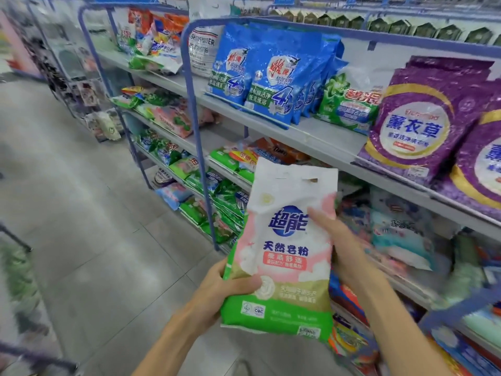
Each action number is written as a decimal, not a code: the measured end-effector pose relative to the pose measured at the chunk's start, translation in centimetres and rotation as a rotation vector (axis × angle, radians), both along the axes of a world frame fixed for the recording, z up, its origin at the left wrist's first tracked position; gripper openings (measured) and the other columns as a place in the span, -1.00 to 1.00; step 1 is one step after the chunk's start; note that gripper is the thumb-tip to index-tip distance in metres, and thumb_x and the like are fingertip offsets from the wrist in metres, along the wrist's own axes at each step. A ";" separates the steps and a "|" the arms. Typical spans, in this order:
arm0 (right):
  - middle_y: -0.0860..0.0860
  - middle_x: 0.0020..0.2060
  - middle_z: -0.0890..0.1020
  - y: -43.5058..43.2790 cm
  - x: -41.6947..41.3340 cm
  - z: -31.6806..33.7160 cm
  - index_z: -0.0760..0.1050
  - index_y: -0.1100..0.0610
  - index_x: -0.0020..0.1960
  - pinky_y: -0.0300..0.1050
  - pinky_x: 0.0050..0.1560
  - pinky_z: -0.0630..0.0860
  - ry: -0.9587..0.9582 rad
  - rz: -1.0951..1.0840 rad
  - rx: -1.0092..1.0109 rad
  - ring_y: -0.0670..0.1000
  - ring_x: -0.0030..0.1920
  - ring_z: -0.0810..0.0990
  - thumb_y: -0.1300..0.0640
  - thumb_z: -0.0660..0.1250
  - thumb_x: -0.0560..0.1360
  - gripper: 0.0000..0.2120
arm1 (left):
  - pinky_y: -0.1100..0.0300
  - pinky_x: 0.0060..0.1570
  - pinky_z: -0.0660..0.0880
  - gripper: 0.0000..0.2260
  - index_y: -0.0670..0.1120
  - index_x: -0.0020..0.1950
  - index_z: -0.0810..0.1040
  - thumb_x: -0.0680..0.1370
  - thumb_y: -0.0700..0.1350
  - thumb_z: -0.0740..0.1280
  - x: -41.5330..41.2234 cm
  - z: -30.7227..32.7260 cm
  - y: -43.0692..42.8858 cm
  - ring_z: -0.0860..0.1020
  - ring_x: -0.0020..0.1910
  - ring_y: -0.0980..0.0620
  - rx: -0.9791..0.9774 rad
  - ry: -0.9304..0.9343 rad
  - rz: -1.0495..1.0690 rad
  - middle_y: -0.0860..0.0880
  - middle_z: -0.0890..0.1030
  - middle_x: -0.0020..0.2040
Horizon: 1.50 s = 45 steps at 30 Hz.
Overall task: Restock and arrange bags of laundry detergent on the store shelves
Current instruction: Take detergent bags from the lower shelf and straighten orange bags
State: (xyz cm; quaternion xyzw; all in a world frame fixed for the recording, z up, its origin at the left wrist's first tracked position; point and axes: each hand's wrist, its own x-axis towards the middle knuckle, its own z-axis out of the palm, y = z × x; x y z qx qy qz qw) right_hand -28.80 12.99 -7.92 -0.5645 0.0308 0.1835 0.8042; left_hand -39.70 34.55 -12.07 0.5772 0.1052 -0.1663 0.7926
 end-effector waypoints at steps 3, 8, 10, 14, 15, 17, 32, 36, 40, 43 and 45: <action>0.19 0.13 0.72 4.6 2.6 -2.1 0.60 0.15 0.29 0.23 0.22 0.59 0.064 0.000 0.001 0.22 0.13 0.71 -0.02 0.41 0.50 -0.58 | -0.04 -0.03 0.65 -0.33 -0.19 0.30 0.55 0.21 -0.14 0.61 3.6 0.0 3.8 0.69 0.05 -0.26 0.002 0.020 0.064 -0.26 0.68 0.16; 0.16 0.12 0.72 11.2 8.9 -3.2 0.61 0.11 0.29 0.27 0.24 0.57 0.106 -0.059 0.024 0.22 0.12 0.71 -0.04 0.41 0.55 -0.63 | 0.04 -0.08 0.66 -0.53 -0.15 0.27 0.60 0.38 -0.09 0.50 9.1 0.3 9.0 0.71 0.03 -0.21 -0.003 0.091 0.129 -0.22 0.70 0.15; 0.15 0.10 0.73 13.4 10.8 -3.4 0.63 0.10 0.26 0.24 0.23 0.58 0.117 -0.053 0.028 0.20 0.11 0.72 -0.03 0.39 0.58 -0.68 | 0.04 -0.08 0.67 -0.56 -0.14 0.22 0.62 0.36 -0.07 0.51 11.0 0.3 10.8 0.72 0.00 -0.19 -0.015 0.124 0.135 -0.21 0.71 0.13; 0.15 0.09 0.73 17.6 14.3 -4.1 0.63 0.09 0.26 0.29 0.25 0.56 0.142 -0.067 0.008 0.20 0.10 0.72 -0.04 0.38 0.59 -0.69 | 0.07 -0.13 0.66 -0.48 -0.16 0.26 0.59 0.31 -0.22 0.54 14.7 -0.4 15.0 0.72 -0.03 -0.16 -0.009 0.115 0.077 -0.20 0.71 0.12; 0.15 0.09 0.73 18.6 15.1 -4.4 0.64 0.09 0.25 0.29 0.25 0.56 0.155 -0.078 0.004 0.21 0.09 0.72 -0.04 0.39 0.59 -0.69 | 0.08 -0.12 0.65 -0.45 -0.16 0.28 0.57 0.30 -0.25 0.54 15.7 -0.7 16.2 0.72 -0.02 -0.15 -0.003 0.103 0.073 -0.19 0.71 0.12; 0.16 0.08 0.74 21.0 16.8 -5.0 0.64 0.11 0.23 0.28 0.25 0.56 0.180 -0.095 -0.008 0.21 0.09 0.72 -0.05 0.39 0.58 -0.68 | 0.05 -0.08 0.64 -0.38 -0.14 0.33 0.53 0.27 -0.30 0.55 17.8 -1.5 18.8 0.71 0.05 -0.18 0.017 0.084 0.069 -0.18 0.70 0.15; -0.04 0.17 0.72 37.9 25.5 -8.7 0.46 -0.09 0.39 0.16 0.24 0.58 0.162 -0.175 -0.152 0.08 0.14 0.71 0.05 0.54 0.46 -0.46 | -0.08 0.03 0.64 -0.30 -0.07 0.41 0.48 0.29 -0.35 0.56 35.3 -4.4 37.4 0.67 0.15 -0.26 -0.015 0.125 -0.135 -0.19 0.68 0.20; -0.05 0.17 0.71 38.1 26.3 -11.2 0.40 -0.11 0.43 0.15 0.20 0.60 0.214 -0.185 -0.210 0.07 0.15 0.71 -0.07 0.71 0.16 -0.10 | -0.10 0.06 0.63 -0.31 -0.05 0.38 0.51 0.27 -0.35 0.55 38.1 -5.9 37.8 0.67 0.14 -0.24 0.018 0.151 -0.169 -0.18 0.69 0.19; -0.07 -0.06 0.77 38.2 28.5 -12.5 0.49 0.02 0.28 -0.16 -0.22 0.65 0.228 -0.301 -0.209 0.00 -0.09 0.76 0.13 0.68 0.19 -0.29 | -0.08 0.01 0.65 -0.30 -0.02 0.38 0.50 0.26 -0.32 0.56 41.6 -7.2 37.4 0.69 0.10 -0.24 0.058 0.110 -0.148 -0.17 0.70 0.16; -0.06 -0.12 0.77 38.1 30.5 -13.0 0.54 0.06 0.19 -0.24 -0.29 0.62 0.204 -0.385 -0.207 -0.02 -0.15 0.76 0.17 0.67 0.21 -0.41 | 0.03 -0.07 0.66 -0.31 0.02 0.36 0.51 0.26 -0.26 0.57 44.1 -8.0 36.5 0.71 0.04 -0.18 0.107 0.075 -0.133 -0.12 0.73 0.10; -0.01 -0.05 0.77 37.9 31.6 -13.4 0.56 0.08 0.21 -0.20 -0.24 0.64 0.181 -0.446 -0.193 0.03 -0.09 0.76 0.15 0.60 0.22 -0.43 | -0.02 -0.01 0.65 -0.30 0.09 0.32 0.51 0.22 -0.20 0.59 45.8 -8.8 36.0 0.72 0.01 -0.11 0.183 0.041 -0.108 -0.04 0.74 0.07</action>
